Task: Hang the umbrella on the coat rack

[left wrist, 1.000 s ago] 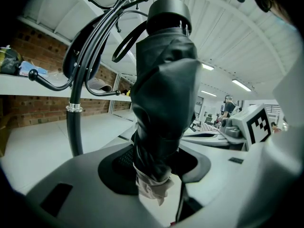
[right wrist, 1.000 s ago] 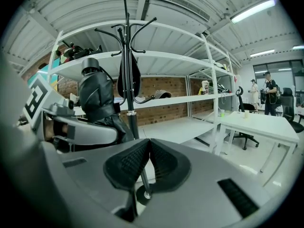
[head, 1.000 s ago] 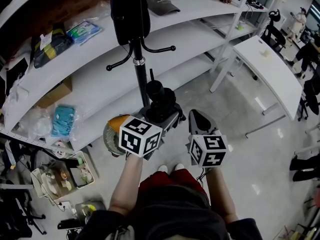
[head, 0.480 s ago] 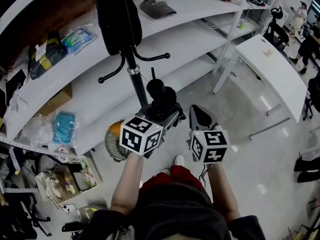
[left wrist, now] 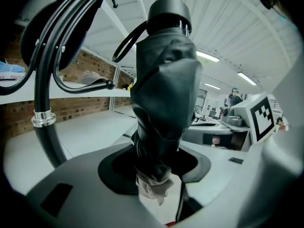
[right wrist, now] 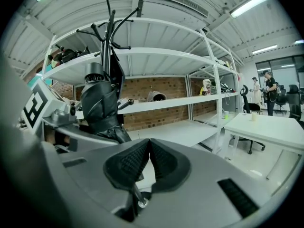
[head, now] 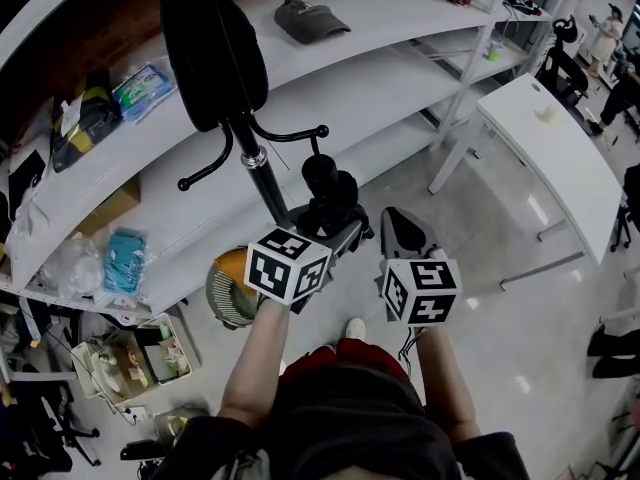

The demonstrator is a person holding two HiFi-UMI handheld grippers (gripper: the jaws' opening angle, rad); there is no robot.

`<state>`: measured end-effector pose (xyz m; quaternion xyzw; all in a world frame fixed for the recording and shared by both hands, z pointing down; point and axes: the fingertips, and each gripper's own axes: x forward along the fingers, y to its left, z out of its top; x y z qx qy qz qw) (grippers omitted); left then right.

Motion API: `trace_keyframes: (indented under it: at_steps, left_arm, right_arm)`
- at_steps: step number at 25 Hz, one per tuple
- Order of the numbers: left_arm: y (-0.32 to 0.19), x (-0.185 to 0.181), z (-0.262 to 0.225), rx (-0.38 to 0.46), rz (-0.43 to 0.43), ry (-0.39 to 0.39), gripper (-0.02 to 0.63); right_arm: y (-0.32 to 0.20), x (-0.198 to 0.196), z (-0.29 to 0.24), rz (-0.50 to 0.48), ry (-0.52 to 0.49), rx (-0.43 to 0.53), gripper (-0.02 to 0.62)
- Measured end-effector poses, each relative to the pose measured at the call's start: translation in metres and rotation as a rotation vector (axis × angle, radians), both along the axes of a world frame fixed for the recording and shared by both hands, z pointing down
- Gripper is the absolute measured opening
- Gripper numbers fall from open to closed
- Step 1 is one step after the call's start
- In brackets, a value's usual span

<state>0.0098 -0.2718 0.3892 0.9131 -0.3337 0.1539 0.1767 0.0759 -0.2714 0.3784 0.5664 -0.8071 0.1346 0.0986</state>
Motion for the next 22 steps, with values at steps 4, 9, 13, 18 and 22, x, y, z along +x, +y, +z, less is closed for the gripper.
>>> trace_keyframes:
  at_steps: [4,9,13,18,22]
  left_arm:
    - [-0.016,0.015,0.005,-0.013,0.010,-0.006,0.198]
    - [-0.029,0.029,0.015,-0.037,0.022,-0.005,0.198]
    - [-0.040,0.034,0.026,-0.059,0.016,-0.004,0.198]
    - [-0.050,0.033,0.037,-0.088,-0.003,-0.002,0.198]
    - [-0.055,0.029,0.043,-0.100,-0.025,0.006,0.198]
  right_arm:
    - [-0.016,0.013,0.004,0.004,-0.002,-0.011,0.018]
    - [-0.032,0.021,0.010,-0.002,0.000,-0.028,0.018]
    - [-0.042,0.024,0.017,-0.009,0.004,-0.037,0.018]
    - [-0.052,0.027,0.024,-0.016,0.010,-0.057,0.018]
    - [-0.056,0.025,0.030,-0.033,0.016,-0.070,0.018]
